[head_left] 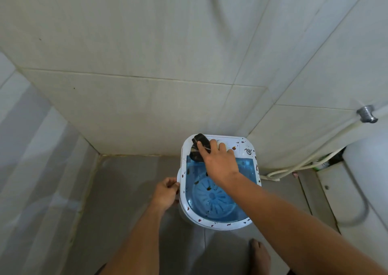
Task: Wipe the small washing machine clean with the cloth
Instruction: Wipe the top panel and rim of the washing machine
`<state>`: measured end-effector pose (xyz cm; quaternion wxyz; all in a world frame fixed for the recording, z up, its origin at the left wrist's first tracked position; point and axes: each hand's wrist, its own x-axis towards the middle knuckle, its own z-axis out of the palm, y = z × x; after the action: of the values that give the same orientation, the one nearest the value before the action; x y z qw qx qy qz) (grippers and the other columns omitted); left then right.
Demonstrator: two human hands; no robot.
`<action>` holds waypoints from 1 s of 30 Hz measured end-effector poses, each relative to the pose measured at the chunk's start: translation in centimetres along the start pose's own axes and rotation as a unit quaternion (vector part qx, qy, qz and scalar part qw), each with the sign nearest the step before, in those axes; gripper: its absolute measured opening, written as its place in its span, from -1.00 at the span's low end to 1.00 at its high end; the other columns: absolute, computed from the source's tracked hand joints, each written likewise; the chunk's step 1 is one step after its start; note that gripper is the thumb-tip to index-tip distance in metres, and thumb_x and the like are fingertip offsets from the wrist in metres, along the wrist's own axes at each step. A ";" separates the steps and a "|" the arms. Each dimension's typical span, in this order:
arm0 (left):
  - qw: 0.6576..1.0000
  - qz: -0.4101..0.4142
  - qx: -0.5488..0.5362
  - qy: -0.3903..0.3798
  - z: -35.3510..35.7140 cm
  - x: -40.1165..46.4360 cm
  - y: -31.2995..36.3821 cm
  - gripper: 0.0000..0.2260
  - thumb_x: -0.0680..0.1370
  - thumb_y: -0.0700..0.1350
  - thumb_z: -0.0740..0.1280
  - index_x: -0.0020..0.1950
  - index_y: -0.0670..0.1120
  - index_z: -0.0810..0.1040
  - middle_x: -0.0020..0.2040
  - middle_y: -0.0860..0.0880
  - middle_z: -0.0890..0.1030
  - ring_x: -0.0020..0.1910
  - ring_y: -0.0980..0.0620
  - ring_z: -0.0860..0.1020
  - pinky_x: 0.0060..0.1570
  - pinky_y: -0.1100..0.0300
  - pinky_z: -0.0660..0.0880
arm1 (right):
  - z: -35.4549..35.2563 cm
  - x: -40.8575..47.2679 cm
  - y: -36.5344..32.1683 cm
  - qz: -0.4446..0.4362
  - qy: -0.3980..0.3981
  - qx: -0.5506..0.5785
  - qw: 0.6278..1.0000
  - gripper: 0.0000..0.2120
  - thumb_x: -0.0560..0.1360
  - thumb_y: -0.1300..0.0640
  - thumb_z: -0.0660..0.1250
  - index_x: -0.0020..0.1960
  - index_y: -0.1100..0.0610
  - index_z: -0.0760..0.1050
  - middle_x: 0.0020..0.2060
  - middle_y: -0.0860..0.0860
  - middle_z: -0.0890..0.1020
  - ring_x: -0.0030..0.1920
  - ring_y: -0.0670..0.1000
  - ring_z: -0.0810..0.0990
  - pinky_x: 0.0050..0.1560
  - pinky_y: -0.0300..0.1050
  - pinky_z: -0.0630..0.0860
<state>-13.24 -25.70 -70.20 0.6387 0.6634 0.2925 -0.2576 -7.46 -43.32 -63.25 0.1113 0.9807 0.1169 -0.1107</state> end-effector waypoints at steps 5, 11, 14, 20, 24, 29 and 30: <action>1.000 0.007 0.004 -0.003 -0.2 0.1 -0.1 -0.89 0.67 -0.25 0.25 0.03 -0.12 0.55 0.03 -0.14 0.68 -0.15 0.01 0.64 -0.19 0.08 0.62 | -2.5 1.9 3.0 0.074 0.026 0.199 0.977 -0.35 0.53 0.22 0.30 0.57 -0.09 0.25 0.19 0.14 0.42 0.12 0.20 0.53 0.01 0.08 0.58; 1.000 0.005 0.000 0.004 0.2 -0.1 0.0 -0.90 0.67 -0.23 0.25 0.07 -0.12 0.56 0.06 -0.14 0.68 -0.12 -0.05 0.64 -0.04 -0.07 0.63 | -1.6 1.6 1.2 0.045 -0.006 0.006 0.999 -0.20 0.50 0.18 0.38 0.63 0.04 0.07 0.42 0.21 0.26 0.32 0.26 0.36 0.20 0.22 0.45; 1.000 0.001 0.002 0.002 0.1 -0.1 0.0 -0.89 0.68 -0.23 0.25 0.15 -0.16 0.55 0.06 -0.14 0.67 -0.14 -0.01 0.63 -0.11 0.01 0.62 | -0.8 1.1 0.9 0.034 0.007 -0.023 0.999 -0.18 0.52 -0.10 0.28 0.64 0.09 -0.01 0.43 0.20 0.25 0.33 0.25 0.31 0.27 0.27 0.36; 1.000 0.004 0.002 0.004 0.0 0.2 -0.3 -0.84 0.67 -0.24 0.26 0.22 -0.22 0.55 0.14 -0.18 0.68 -0.09 -0.05 0.64 -0.07 -0.03 0.63 | -1.3 1.0 0.4 0.065 0.011 0.025 0.998 -0.35 0.62 -0.10 0.17 0.63 0.06 0.07 0.40 0.18 0.28 0.29 0.25 0.35 0.26 0.25 0.37; 1.000 -0.002 0.001 0.007 0.0 0.1 -0.2 -0.83 0.67 -0.21 0.27 0.23 -0.20 0.56 0.15 -0.17 0.68 -0.03 -0.09 0.65 -0.07 -0.02 0.63 | -1.4 1.1 0.2 0.063 0.003 0.005 0.998 -0.18 0.45 0.24 0.41 0.62 0.10 0.11 0.37 0.20 0.30 0.23 0.25 0.41 0.18 0.19 0.47; 1.000 -0.011 0.003 0.011 0.1 0.0 -0.1 -0.86 0.67 -0.20 0.27 0.18 -0.16 0.57 0.13 -0.16 0.69 0.04 -0.12 0.65 -0.07 -0.01 0.63 | 0.0 -1.0 -0.2 0.040 0.015 0.029 0.999 -0.21 0.45 0.26 0.41 0.60 0.12 0.15 0.32 0.21 0.33 0.20 0.24 0.44 0.13 0.17 0.53; 1.000 -0.013 0.003 0.011 0.1 0.0 -0.1 -0.88 0.67 -0.20 0.27 0.15 -0.15 0.57 0.12 -0.15 0.69 0.04 -0.12 0.65 -0.05 -0.03 0.63 | 0.3 -1.7 -0.2 0.038 0.013 0.042 0.998 -0.23 0.46 0.26 0.39 0.60 0.11 0.16 0.32 0.21 0.33 0.19 0.24 0.45 0.12 0.16 0.55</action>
<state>-13.27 -25.81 -70.26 0.6303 0.6642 0.3070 -0.2594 -9.15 -43.51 -63.15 0.0729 0.9896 0.0758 -0.0980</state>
